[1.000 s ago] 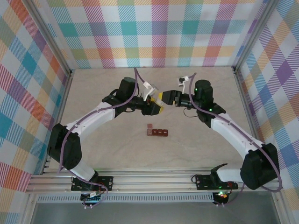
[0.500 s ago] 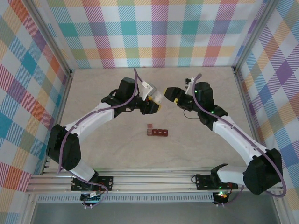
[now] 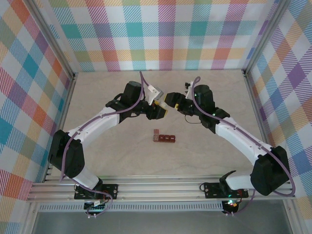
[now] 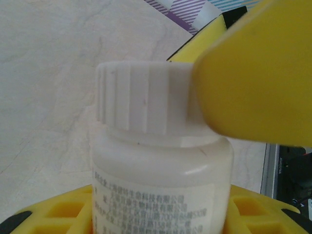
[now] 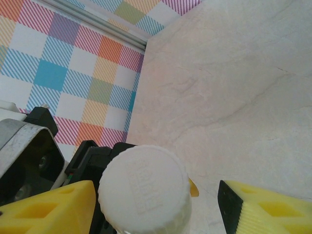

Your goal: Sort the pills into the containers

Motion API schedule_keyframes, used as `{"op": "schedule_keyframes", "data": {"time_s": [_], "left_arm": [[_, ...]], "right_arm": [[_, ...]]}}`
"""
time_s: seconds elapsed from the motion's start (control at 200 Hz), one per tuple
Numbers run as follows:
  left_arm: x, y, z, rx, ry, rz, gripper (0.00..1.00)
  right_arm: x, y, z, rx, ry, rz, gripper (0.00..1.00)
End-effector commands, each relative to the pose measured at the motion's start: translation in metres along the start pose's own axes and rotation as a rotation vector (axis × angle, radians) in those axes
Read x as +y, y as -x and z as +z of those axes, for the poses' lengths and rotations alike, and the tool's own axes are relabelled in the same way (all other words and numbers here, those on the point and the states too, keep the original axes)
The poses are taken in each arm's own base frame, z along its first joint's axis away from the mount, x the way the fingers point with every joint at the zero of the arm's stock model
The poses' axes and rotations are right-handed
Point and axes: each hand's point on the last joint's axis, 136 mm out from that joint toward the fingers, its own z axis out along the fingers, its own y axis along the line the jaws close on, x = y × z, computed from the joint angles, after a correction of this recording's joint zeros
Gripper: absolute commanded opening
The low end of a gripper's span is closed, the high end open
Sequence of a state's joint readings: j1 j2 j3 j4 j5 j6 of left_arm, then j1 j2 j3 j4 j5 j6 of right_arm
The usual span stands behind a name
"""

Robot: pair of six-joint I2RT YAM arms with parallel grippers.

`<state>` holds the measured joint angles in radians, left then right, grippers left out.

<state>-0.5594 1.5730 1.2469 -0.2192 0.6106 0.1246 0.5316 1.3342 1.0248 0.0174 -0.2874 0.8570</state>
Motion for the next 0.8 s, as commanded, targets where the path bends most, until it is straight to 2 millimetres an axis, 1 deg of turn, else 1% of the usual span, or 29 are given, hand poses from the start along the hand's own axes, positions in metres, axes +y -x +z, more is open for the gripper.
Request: {"op": "schedule_keyframes", "data": {"time_s": [0.0,0.225,0.28,0.35,0.44,0.515,0.58,0.665,0.72,0.795], "left_arm": [[-0.010,0.005,-0.004,-0.018,-0.024,0.034,0.00],[-0.013,0.005,-0.004,-0.019,-0.040,0.034,0.00],[-0.014,0.005,-0.004,-0.020,-0.047,0.033,0.00],[-0.016,0.007,-0.005,-0.025,-0.061,0.032,0.00],[-0.023,0.010,-0.007,-0.033,-0.103,0.021,0.00],[-0.030,0.015,-0.011,-0.054,-0.151,0.009,0.00],[-0.038,0.021,-0.017,-0.079,-0.201,-0.003,0.00],[-0.046,0.027,-0.023,-0.104,-0.237,-0.010,0.00],[-0.047,0.030,-0.024,-0.111,-0.242,-0.011,0.00],[-0.046,0.032,-0.026,-0.116,-0.226,-0.008,0.00]], "right_arm": [[0.015,0.009,0.002,-0.017,0.027,-0.016,0.64],[0.019,0.009,0.005,-0.006,0.039,-0.048,0.50],[0.021,0.009,0.004,-0.010,0.050,-0.080,0.46],[0.026,0.009,0.001,-0.014,0.077,-0.148,0.44],[0.036,0.006,-0.004,-0.004,0.188,-0.251,0.44],[0.040,0.004,-0.012,0.010,0.301,-0.307,0.44],[0.039,0.003,-0.017,0.027,0.356,-0.329,0.44],[0.038,-0.001,-0.020,0.053,0.383,-0.344,0.44],[0.040,-0.003,-0.021,0.065,0.398,-0.345,0.47],[0.044,-0.002,-0.024,0.064,0.407,-0.344,0.54]]}}
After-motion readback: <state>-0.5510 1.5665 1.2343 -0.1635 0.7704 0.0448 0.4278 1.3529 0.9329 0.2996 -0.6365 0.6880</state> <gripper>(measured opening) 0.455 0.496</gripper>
